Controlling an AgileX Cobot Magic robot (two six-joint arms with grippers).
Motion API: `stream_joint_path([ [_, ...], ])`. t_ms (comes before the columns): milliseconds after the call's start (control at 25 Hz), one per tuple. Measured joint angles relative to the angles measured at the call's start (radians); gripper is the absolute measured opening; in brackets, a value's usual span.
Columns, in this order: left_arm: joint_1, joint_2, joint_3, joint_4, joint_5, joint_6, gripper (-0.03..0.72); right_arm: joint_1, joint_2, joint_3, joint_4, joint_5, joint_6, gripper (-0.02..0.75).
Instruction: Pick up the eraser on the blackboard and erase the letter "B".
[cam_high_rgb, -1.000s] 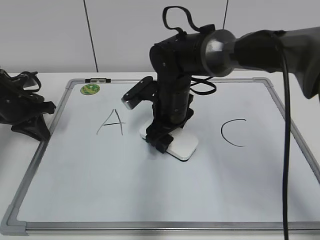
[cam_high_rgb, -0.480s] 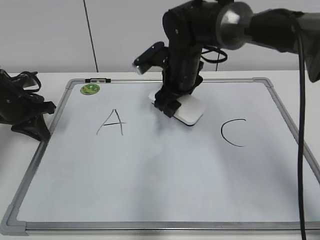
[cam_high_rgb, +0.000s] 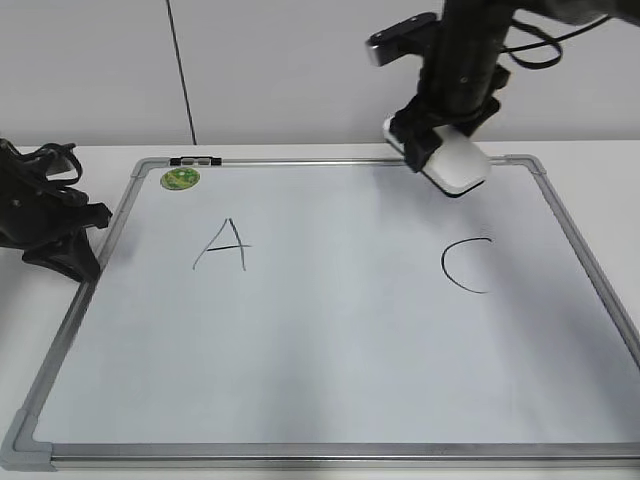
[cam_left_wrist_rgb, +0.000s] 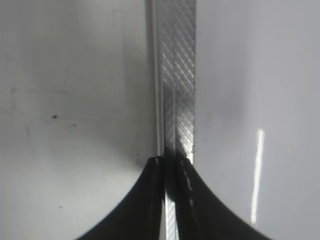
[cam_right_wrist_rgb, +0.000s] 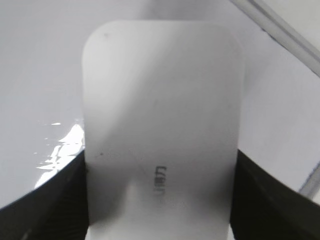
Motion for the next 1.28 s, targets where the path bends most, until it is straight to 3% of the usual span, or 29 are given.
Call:
stream_joint_path([
  [200,0.000,0.000,0.000,0.000,0.000,0.000,0.027,-0.162,-0.037,0.007,0.055,0.004,0.061,0.534],
  [360,0.002,0.000,0.000,0.000,0.000,0.000,0.027,-0.232,-0.066,0.057,0.053,0.004,0.106,0.534],
  [720,0.002,0.000,0.000,0.000,0.000,0.000,0.027,-0.261,-0.133,0.328,0.029,-0.003,0.210,0.534],
  [1000,0.002,0.000,0.000,0.000,0.000,0.000,0.027,-0.270,-0.190,0.580,0.037,-0.186,0.282,0.534],
  [1280,0.002,0.000,0.000,0.000,0.000,0.000,0.027,-0.323,-0.190,0.667,0.097,-0.278,0.291,0.534],
])
